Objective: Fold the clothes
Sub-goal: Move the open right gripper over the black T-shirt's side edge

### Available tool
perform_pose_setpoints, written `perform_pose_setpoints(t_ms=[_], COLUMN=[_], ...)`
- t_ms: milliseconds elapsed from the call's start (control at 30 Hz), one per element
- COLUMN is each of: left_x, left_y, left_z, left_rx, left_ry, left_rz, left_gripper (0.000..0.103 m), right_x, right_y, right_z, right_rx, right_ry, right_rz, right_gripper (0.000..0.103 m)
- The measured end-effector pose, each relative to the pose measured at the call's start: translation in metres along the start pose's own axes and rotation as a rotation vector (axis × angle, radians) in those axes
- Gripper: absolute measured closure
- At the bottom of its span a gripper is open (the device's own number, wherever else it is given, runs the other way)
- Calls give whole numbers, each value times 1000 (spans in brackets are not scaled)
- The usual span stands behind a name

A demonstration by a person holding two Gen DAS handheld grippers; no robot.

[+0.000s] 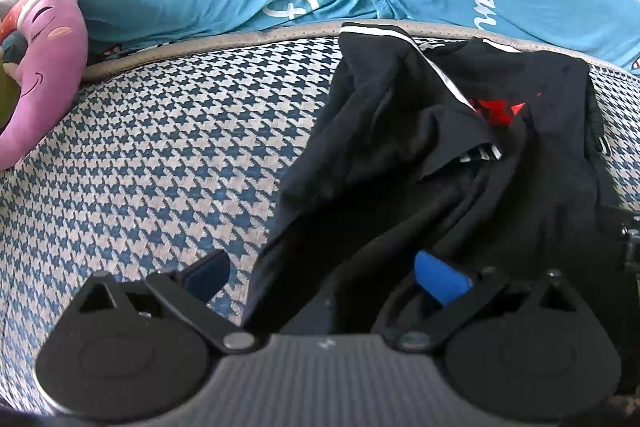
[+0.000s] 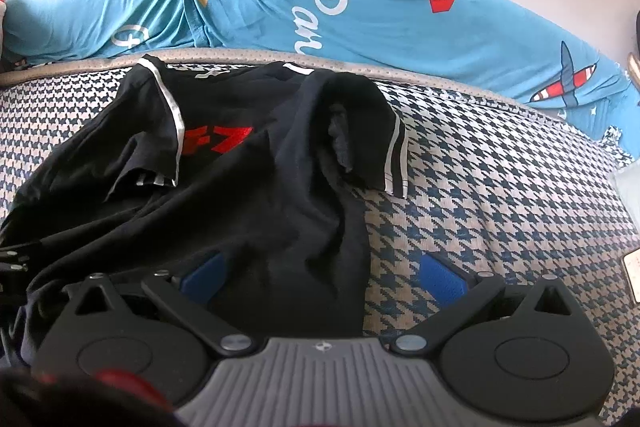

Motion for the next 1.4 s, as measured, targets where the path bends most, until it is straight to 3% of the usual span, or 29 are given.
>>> perform_pose_setpoints(t_ms=[500, 833, 1233, 1400], left_x=[8, 2, 0, 4], left_y=[12, 9, 29, 38], left_z=[13, 14, 6, 0], left_rx=[-22, -14, -53, -88], left_ry=[30, 6, 41, 15], left_rz=[0, 23, 101, 108], left_gripper=[0, 0, 0, 0], right_x=[2, 4, 15, 24], right_y=[-2, -3, 15, 25], right_z=[4, -2, 16, 32], right_rx=[15, 13, 71, 97], right_ry=[83, 114, 139, 147], right_rz=[6, 4, 70, 109], right_gripper=[0, 0, 0, 6])
Point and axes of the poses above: each gripper's, at about its wrist camera, not at the fingertips, and x roughly the way its jaws point, z to its right, y to its top, the point moved 1 cm from there along x, roughly the way its jaws point, and after that the axes turned 1 degree about x, right-handed, at the moved point
